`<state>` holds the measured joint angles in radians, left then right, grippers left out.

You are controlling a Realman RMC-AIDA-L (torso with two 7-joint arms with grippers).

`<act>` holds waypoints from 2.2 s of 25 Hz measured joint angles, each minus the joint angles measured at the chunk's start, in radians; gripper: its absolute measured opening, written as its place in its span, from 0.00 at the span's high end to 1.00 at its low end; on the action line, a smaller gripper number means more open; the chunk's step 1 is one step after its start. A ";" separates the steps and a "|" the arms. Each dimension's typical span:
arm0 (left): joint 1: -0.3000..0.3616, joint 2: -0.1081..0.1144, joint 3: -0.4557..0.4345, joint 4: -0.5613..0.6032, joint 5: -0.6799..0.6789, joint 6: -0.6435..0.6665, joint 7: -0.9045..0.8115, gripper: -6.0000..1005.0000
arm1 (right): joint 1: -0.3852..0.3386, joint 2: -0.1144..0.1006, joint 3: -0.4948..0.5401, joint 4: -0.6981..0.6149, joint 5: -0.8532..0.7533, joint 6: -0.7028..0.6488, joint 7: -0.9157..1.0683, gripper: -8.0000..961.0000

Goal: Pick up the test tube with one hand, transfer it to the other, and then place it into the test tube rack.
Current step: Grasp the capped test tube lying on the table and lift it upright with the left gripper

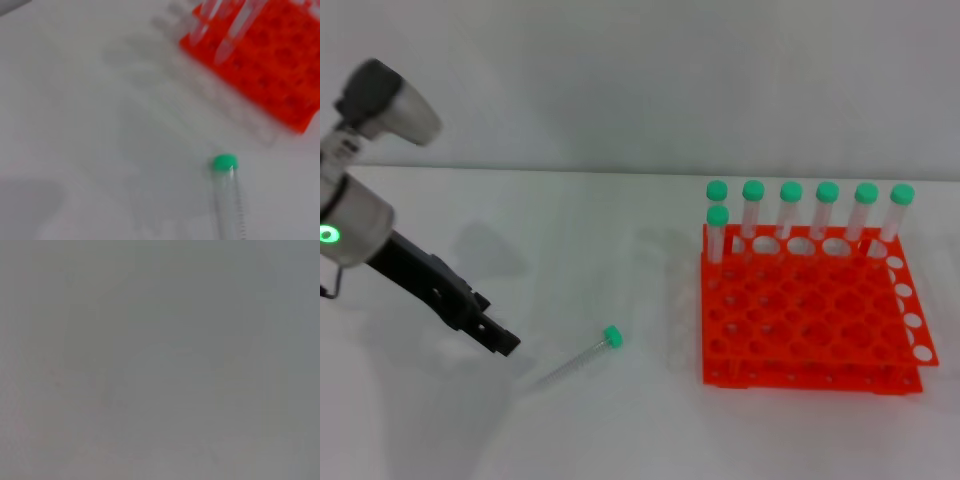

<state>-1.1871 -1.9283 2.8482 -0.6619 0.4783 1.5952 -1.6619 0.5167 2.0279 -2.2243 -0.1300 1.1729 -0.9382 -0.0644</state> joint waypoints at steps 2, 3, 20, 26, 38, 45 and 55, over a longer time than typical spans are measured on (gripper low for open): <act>-0.022 -0.032 0.000 -0.008 0.035 -0.048 0.009 0.12 | 0.000 0.000 0.000 -0.001 0.001 0.000 0.000 0.14; -0.032 -0.049 0.000 -0.008 0.048 -0.071 0.013 0.13 | 0.000 0.000 0.000 -0.001 0.001 0.000 0.000 0.14; -0.125 -0.147 -0.002 0.143 0.240 -0.275 -0.066 0.13 | -0.005 0.000 0.003 0.008 0.016 0.007 0.001 0.15; -0.138 -0.148 -0.003 0.185 0.260 -0.277 -0.091 0.13 | -0.007 -0.001 0.011 0.010 0.019 0.008 0.001 0.15; -0.146 -0.150 -0.003 0.230 0.332 -0.293 -0.177 0.38 | -0.009 -0.003 0.012 0.013 0.019 0.010 0.002 0.15; -0.147 -0.150 -0.003 0.240 0.349 -0.302 -0.198 0.56 | -0.012 -0.003 0.012 0.014 0.019 0.010 0.000 0.15; -0.148 -0.150 -0.003 0.269 0.365 -0.317 -0.217 0.67 | -0.023 -0.003 0.012 0.014 0.019 0.009 0.000 0.16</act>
<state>-1.3346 -2.0786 2.8455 -0.3926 0.8434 1.2777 -1.8788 0.4935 2.0248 -2.2120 -0.1163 1.1919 -0.9288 -0.0645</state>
